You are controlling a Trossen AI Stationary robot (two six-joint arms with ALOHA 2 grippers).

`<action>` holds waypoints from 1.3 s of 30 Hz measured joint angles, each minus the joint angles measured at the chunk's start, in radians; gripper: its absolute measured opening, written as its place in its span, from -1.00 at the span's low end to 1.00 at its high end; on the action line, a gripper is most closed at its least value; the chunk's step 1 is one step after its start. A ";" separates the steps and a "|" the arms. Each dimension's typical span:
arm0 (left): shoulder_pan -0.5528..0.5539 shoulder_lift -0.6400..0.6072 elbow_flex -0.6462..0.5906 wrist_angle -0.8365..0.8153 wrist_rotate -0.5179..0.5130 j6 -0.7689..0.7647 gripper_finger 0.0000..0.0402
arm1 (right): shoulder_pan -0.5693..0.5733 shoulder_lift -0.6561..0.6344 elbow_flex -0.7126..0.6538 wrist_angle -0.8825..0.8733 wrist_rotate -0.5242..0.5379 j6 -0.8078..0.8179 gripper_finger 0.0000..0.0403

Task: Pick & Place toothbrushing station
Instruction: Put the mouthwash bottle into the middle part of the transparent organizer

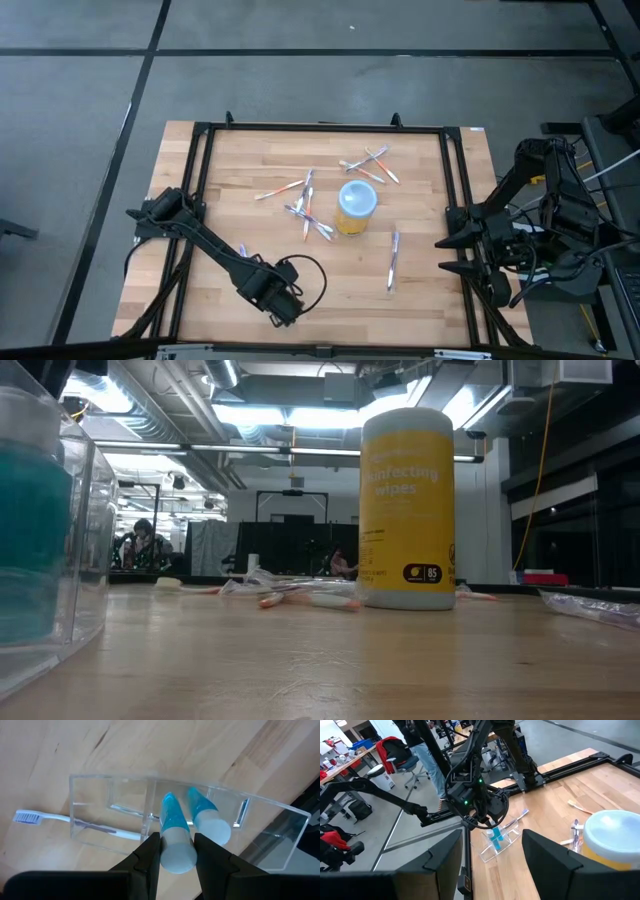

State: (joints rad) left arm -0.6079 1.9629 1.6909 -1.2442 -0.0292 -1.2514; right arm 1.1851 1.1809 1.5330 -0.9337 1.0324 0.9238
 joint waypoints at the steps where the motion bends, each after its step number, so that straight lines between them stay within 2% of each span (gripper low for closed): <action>1: 0.002 0.003 0.001 0.000 -0.001 0.002 -0.54 | 0.000 0.000 0.000 0.000 0.000 0.000 0.03; 32: 0.010 0.005 0.001 -0.003 -0.010 0.019 -0.47 | 0.000 0.000 0.000 0.015 -0.004 0.000 0.03; 39: 0.008 -0.001 0.001 0.000 -0.016 0.019 -0.38 | 0.000 0.000 0.000 0.015 -0.004 0.000 0.03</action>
State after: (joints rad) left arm -0.5999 1.9621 1.6917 -1.2446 -0.0456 -1.2324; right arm 1.1851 1.1809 1.5330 -0.9188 1.0283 0.9234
